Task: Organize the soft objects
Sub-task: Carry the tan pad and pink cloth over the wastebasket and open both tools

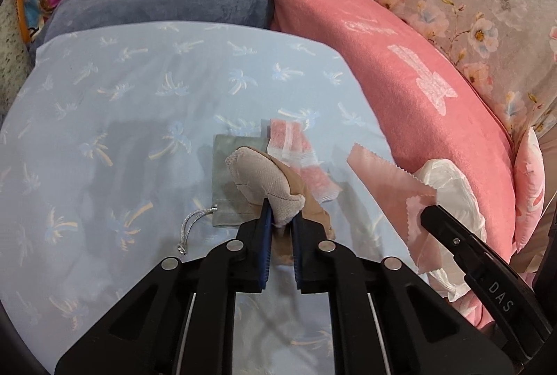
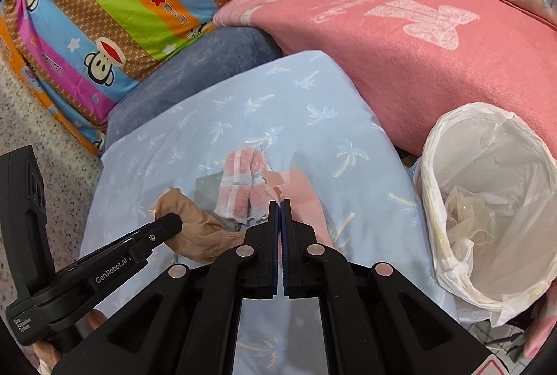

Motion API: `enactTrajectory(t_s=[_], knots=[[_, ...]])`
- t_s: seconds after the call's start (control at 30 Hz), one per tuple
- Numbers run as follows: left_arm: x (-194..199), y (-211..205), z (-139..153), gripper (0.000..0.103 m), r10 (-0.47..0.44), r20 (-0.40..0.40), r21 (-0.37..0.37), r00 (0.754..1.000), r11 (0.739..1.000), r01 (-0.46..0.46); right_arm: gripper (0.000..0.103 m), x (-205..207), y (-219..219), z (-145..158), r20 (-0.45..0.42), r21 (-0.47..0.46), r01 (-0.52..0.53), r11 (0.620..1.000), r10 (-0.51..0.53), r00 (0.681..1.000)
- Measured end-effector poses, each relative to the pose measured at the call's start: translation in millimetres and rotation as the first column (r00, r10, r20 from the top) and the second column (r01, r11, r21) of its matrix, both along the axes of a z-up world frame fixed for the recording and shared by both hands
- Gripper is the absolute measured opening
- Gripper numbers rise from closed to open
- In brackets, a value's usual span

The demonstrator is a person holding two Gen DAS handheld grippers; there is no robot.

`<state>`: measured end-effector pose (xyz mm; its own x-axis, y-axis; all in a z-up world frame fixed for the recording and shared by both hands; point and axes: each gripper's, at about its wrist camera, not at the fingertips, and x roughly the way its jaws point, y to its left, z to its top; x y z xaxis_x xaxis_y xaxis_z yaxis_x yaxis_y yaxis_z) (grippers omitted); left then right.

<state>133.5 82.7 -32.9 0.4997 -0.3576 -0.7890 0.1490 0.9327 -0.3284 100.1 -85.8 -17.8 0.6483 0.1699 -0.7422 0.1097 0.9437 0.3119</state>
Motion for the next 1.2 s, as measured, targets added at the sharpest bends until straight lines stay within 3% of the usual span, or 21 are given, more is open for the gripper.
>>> enactTrajectory(t_s=[0.5, 1.2], knots=[[-27.0, -54.6, 52.7, 0.010, -0.116, 0.132, 0.024, 0.984, 0.993, 0.114, 0.002, -48.9, -37.6, 46.5, 0.111, 0.010, 0.075, 0.997, -0.075, 0.991], [-57.3, -148.6, 61.2, 0.010, -0.311, 0.167, 0.090, 0.936, 0.950, 0.300, 0.002, -107.8, -123.4, 53.3, 0.145, 0.036, 0.256, 0.966, -0.259, 0.955]])
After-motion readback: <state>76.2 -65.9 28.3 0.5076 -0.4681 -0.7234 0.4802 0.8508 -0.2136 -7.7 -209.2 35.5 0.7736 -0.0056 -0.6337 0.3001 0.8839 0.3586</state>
